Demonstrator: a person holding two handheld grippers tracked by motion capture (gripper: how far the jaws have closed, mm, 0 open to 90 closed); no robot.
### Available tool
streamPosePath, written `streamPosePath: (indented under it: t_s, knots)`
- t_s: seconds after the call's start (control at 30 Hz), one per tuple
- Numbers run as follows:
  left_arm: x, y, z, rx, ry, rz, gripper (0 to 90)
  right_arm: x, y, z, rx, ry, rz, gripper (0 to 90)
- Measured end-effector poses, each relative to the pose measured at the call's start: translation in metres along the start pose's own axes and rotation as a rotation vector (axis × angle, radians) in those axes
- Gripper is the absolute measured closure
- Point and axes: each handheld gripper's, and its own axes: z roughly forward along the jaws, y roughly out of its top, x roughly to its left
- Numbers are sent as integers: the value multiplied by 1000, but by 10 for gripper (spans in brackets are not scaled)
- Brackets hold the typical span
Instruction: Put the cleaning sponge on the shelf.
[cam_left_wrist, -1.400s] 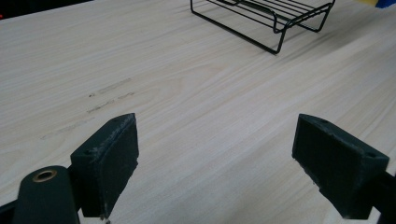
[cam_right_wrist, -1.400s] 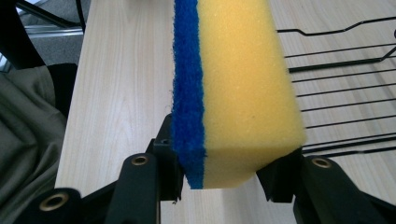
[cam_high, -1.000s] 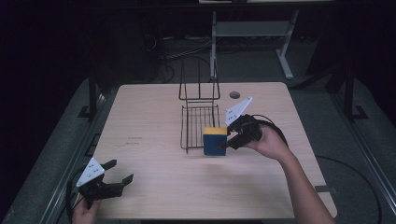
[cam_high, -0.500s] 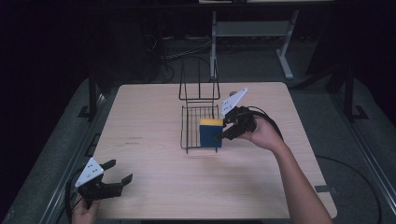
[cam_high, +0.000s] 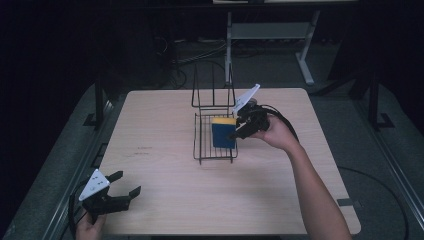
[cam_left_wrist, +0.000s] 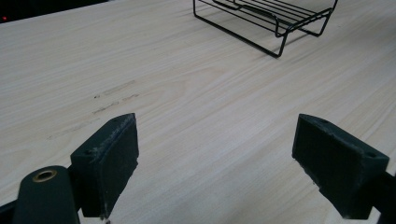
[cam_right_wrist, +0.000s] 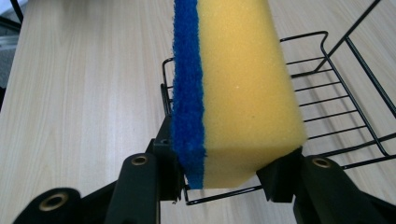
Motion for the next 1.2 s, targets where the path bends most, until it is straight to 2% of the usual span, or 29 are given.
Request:
streamPosePath:
  t_s: [0.2,0.3,0.47,0.57,0.6,0.77,0.8,0.9,1.03,1.1,1.2]
  knots:
    - [1,0,0,5,-1,2,141,-8,-2,1,19,-5,-2,564]
    - [0,0,0,4,-1,2,141,-9,1,0,5,2,14,564]
    - [0,-1,0,3,-1,0,141,-14,6,0,-5,-21,22,564]
    - [1,-1,0,4,-3,2,141,-17,4,5,0,-23,11,563]
    - [0,-1,0,4,-3,3,141,-19,2,9,16,-15,21,563]
    - [1,-1,0,5,-2,1,141,-22,1,15,16,-11,44,563]
    - [1,-1,0,5,-2,1,141,-24,0,17,16,-10,36,564]
    - [1,-1,0,4,-1,2,141,-27,-2,24,36,-6,47,564]
    - [2,-2,0,6,-1,-3,141,-29,-3,29,40,-21,55,564]
    - [2,-1,0,5,-1,-3,141,-29,-2,33,43,-39,32,564]
    - [1,-1,0,2,1,-1,141,-31,-4,36,45,-36,39,564]
